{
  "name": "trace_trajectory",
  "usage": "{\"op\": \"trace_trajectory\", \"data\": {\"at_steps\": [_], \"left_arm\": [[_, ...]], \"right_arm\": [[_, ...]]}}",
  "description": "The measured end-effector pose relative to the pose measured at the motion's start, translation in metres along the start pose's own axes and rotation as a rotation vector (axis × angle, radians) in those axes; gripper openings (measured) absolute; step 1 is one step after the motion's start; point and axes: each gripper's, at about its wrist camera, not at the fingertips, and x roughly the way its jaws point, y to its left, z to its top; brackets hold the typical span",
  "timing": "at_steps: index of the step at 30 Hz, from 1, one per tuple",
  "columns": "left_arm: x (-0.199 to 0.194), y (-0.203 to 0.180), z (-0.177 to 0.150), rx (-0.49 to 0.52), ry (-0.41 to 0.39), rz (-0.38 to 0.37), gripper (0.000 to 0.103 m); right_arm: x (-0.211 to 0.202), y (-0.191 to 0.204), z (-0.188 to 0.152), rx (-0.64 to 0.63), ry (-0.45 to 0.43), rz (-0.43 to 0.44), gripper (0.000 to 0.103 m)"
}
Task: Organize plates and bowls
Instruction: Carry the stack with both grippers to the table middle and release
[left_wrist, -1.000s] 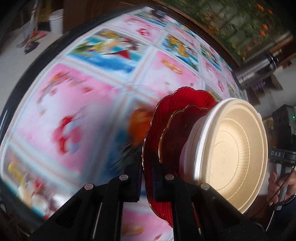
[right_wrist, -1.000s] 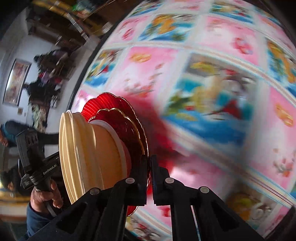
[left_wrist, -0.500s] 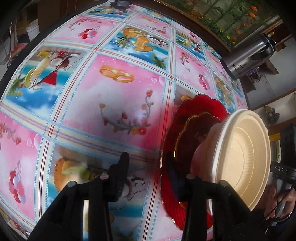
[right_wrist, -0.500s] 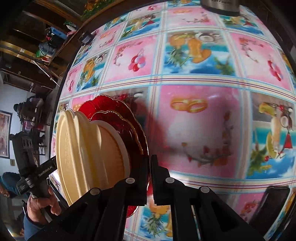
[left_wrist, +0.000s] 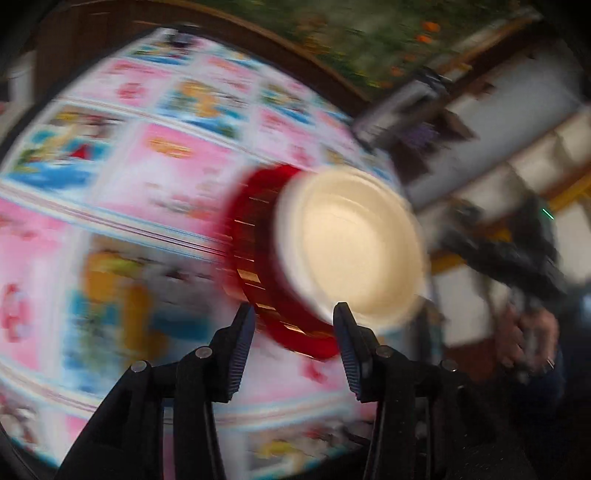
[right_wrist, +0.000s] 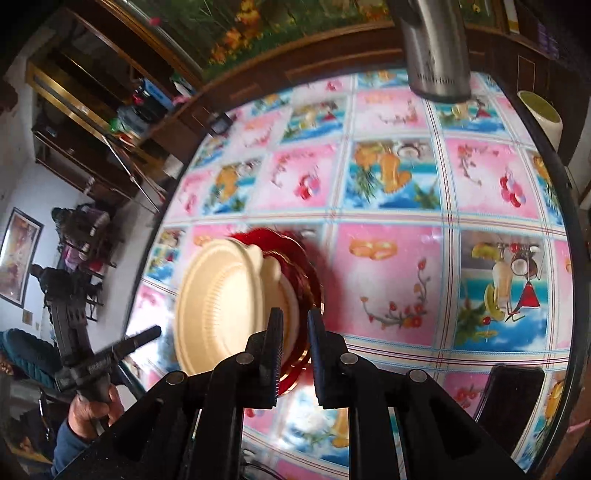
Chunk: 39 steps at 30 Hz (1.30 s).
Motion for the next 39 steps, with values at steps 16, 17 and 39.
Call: {"op": "trace_trajectory", "data": {"at_steps": [16,17,39], "left_arm": [[0.118,-0.161,-0.062,0.531,0.374,-0.5,0.071],[0.122,-0.164,-0.065,0.537,0.382,-0.493,0.071],[0.234,-0.259,0.022,0.472,0.298,-0.379,0.077]], "right_arm": [[-0.056,-0.029,-0.028,0.117,-0.142,-0.036,0.015],[-0.061,-0.034,-0.031,0.132,-0.15,-0.036,0.015],[-0.169,-0.157,-0.115,0.385,-0.264,-0.155,0.015]]}}
